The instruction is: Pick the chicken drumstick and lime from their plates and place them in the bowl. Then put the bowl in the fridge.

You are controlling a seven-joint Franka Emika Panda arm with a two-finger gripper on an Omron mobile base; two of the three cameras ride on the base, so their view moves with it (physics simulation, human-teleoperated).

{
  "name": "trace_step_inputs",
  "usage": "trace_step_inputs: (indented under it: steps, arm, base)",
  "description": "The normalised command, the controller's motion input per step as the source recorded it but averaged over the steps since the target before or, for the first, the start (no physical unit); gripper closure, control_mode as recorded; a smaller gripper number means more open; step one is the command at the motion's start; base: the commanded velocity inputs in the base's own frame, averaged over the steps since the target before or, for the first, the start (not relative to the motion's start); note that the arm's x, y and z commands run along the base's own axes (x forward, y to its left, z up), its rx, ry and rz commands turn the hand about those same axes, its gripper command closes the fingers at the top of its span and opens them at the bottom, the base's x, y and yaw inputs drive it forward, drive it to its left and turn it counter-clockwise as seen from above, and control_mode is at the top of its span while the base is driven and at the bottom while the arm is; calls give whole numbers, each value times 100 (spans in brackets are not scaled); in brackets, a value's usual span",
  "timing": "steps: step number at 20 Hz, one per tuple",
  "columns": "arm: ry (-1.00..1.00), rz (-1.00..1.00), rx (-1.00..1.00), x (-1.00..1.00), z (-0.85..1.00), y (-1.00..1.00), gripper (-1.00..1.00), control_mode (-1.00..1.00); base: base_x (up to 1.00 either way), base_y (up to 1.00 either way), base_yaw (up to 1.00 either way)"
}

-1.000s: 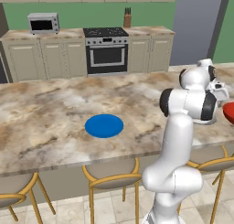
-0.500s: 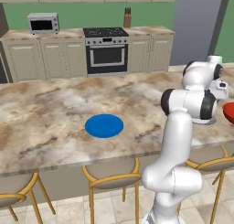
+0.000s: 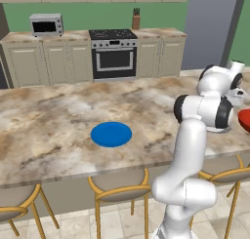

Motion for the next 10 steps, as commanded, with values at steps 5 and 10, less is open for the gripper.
trace_step_inputs:
  steps: [5,10]
  arm:
    - [-1,17,0,16,-15,0,-100,-100]
    - [-3,19,0,19,-21,-1,-100,-100]
  base:
    - [0,0,0]
    - [0,0,0]
